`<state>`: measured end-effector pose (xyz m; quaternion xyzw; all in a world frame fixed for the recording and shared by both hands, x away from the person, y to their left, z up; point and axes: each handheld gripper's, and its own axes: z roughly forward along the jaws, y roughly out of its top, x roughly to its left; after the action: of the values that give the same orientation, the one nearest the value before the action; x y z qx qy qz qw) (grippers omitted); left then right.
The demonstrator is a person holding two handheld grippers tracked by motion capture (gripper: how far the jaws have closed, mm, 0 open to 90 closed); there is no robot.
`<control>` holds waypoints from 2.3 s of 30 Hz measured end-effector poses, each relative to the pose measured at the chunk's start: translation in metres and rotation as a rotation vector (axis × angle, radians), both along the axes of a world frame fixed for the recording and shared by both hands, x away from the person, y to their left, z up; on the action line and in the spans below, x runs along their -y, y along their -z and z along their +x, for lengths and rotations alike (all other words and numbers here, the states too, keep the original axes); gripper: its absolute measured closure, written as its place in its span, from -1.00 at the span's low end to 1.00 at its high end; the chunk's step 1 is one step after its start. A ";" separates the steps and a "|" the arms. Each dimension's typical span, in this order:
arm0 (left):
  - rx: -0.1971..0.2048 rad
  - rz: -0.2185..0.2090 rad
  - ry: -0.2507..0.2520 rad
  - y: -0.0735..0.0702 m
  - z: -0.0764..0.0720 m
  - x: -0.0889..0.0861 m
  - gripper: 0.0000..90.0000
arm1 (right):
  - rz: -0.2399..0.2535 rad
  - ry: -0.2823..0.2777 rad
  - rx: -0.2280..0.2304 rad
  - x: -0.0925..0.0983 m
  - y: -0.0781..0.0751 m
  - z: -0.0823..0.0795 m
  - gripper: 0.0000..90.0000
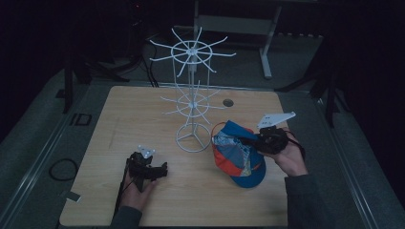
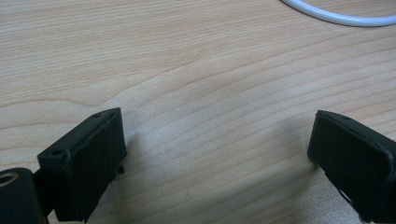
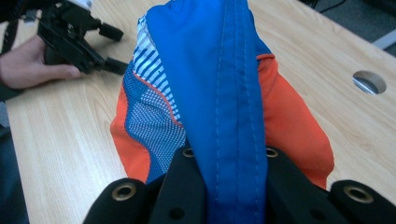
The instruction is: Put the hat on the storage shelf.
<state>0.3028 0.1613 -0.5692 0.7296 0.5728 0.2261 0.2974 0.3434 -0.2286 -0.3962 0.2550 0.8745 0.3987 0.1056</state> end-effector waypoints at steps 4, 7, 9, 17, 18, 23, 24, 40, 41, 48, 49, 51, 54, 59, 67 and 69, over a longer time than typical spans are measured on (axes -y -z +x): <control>0.000 0.000 0.000 0.000 0.000 0.000 -0.90 | 0.021 0.000 0.016 0.002 -0.005 -0.003 0.95; 0.000 0.000 0.000 0.000 0.000 0.000 -0.90 | 0.031 0.000 0.020 0.003 -0.009 -0.004 0.95; 0.000 0.000 0.000 0.000 0.000 0.000 -0.90 | 0.040 -0.004 0.027 0.004 -0.011 -0.006 0.95; 0.000 0.000 0.000 0.000 0.000 0.000 -0.90 | 0.063 -0.004 0.039 0.006 -0.019 -0.009 0.94; 0.000 0.000 0.000 0.000 0.000 0.000 -0.90 | 0.067 -0.006 0.037 0.006 -0.021 -0.009 0.94; 0.000 -0.001 0.000 0.000 0.000 0.000 -0.90 | 0.070 -0.008 0.046 0.006 -0.028 -0.008 0.94; 0.000 0.000 0.000 0.000 0.000 0.000 -0.90 | 0.073 -0.008 0.049 0.007 -0.030 -0.008 0.94; 0.000 0.000 0.000 0.000 0.000 0.000 -0.90 | 0.125 -0.002 0.072 0.015 -0.050 -0.008 0.94; 0.000 0.000 0.000 0.000 0.000 0.000 -0.90 | 0.129 -0.003 0.073 0.015 -0.051 -0.008 0.94; 0.001 0.000 0.000 0.000 0.000 0.000 -0.90 | 0.149 -0.008 0.080 0.013 -0.061 -0.008 0.94; 0.001 -0.001 0.000 0.000 0.000 0.000 -0.90 | 0.148 -0.008 0.079 0.013 -0.063 -0.008 0.94; 0.001 0.000 0.000 0.000 0.000 0.000 -0.90 | 0.149 -0.005 0.079 0.012 -0.064 -0.008 0.94; 0.001 0.000 0.000 0.000 0.000 0.000 -0.90 | 0.156 -0.006 0.079 0.011 -0.070 -0.008 0.94; 0.001 0.000 0.001 0.000 0.000 0.000 -0.90 | 0.163 -0.001 0.082 0.010 -0.074 -0.008 0.95; 0.001 0.000 0.000 0.000 0.000 0.000 -0.90 | 0.161 0.012 0.087 0.006 -0.078 -0.008 0.95; 0.001 0.000 0.000 0.000 0.000 0.000 -0.90 | 0.169 0.012 0.084 0.006 -0.079 -0.008 0.95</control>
<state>0.3029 0.1612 -0.5692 0.7295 0.5728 0.2263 0.2976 0.3352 -0.2347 -0.3168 0.2515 0.8310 0.4808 0.1225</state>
